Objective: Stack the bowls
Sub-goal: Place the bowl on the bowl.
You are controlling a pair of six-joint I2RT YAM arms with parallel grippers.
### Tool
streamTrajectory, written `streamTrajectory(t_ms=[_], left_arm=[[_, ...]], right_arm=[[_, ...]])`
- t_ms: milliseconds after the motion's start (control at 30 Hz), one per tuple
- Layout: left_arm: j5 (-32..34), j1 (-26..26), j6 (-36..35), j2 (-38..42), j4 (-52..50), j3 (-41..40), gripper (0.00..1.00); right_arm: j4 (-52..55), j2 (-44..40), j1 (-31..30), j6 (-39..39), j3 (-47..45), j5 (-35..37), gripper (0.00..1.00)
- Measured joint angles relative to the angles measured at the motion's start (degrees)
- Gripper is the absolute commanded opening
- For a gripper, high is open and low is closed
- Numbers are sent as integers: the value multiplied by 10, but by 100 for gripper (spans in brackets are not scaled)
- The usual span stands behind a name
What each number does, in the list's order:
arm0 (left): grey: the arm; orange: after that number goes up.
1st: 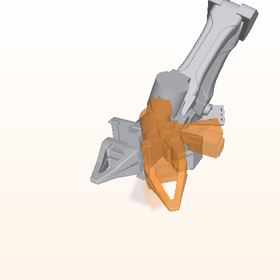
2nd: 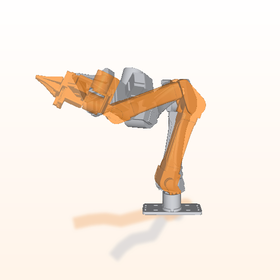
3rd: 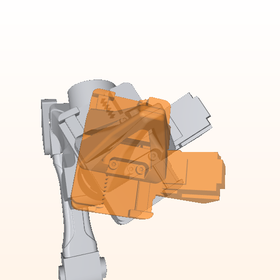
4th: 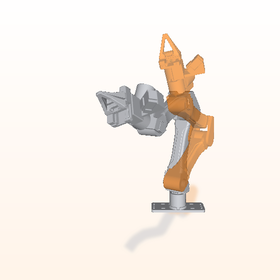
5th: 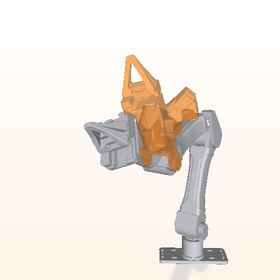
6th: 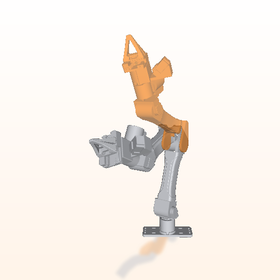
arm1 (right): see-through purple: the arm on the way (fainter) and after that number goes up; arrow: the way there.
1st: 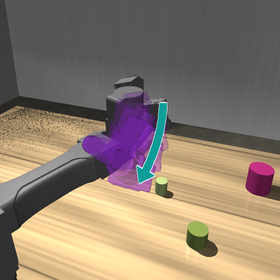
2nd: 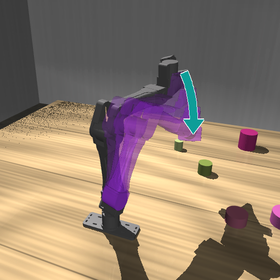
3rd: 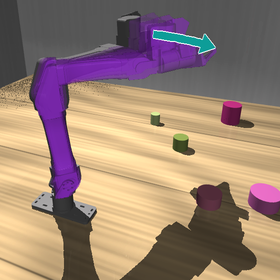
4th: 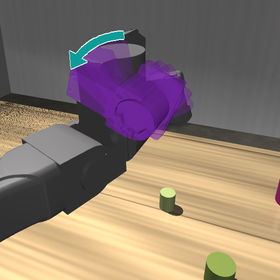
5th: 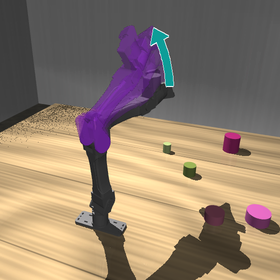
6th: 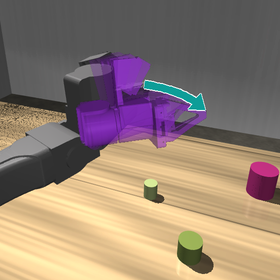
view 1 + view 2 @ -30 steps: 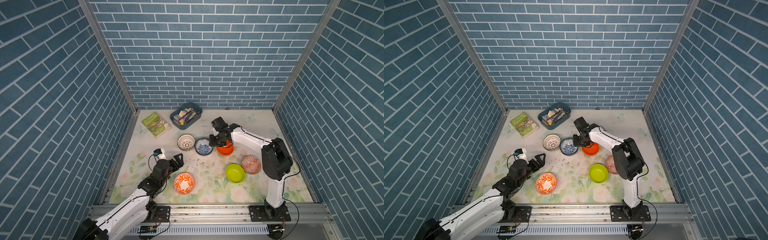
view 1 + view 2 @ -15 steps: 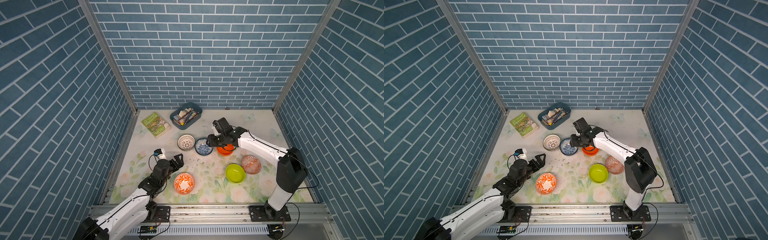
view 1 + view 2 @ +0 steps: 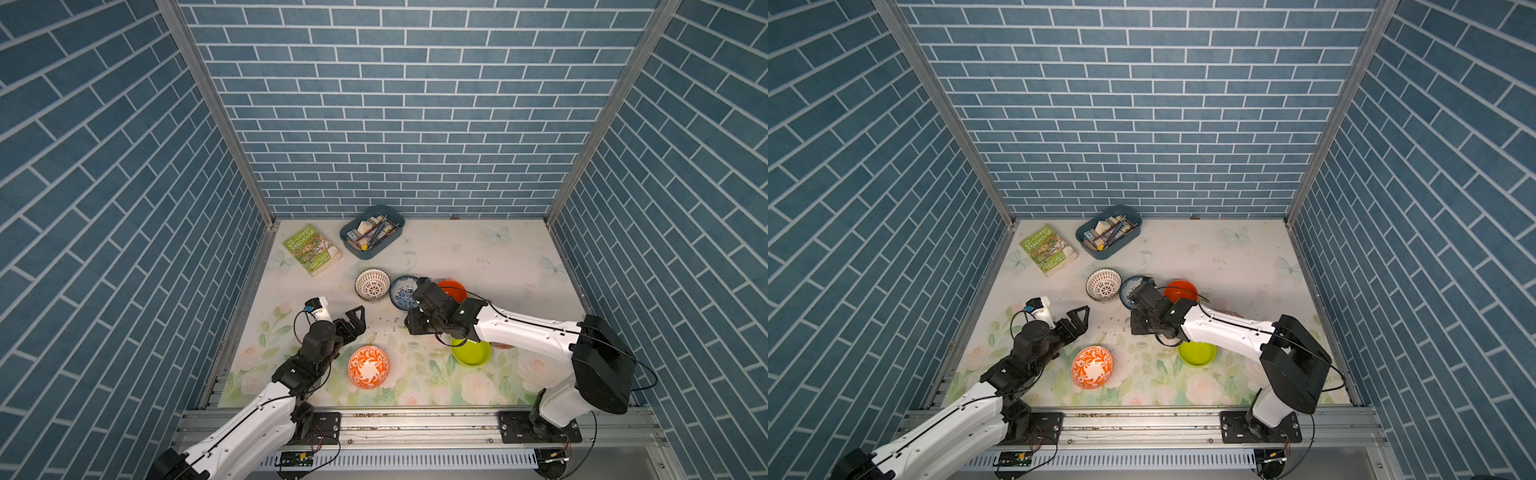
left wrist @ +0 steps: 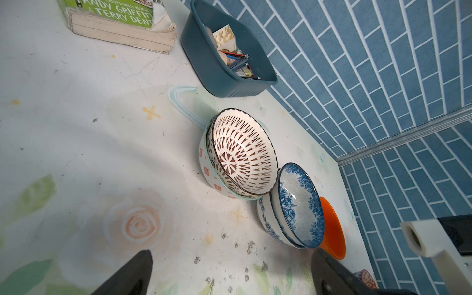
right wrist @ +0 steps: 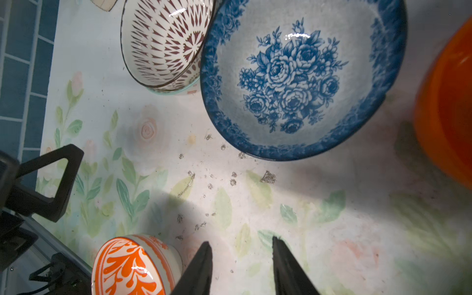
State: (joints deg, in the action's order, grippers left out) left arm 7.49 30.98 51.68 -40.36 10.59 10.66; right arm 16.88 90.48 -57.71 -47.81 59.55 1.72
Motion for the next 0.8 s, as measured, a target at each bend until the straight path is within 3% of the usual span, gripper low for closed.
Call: streamTrajectory(t_ms=[367, 800], left_arm=[[0, 0, 2, -11, 0, -1, 100], [0, 0, 0, -41, 9, -1, 100]], right_arm=[[-67, 93, 4, -15, -1, 5, 40], [-86, 112, 50, -12, 6, 2, 38]])
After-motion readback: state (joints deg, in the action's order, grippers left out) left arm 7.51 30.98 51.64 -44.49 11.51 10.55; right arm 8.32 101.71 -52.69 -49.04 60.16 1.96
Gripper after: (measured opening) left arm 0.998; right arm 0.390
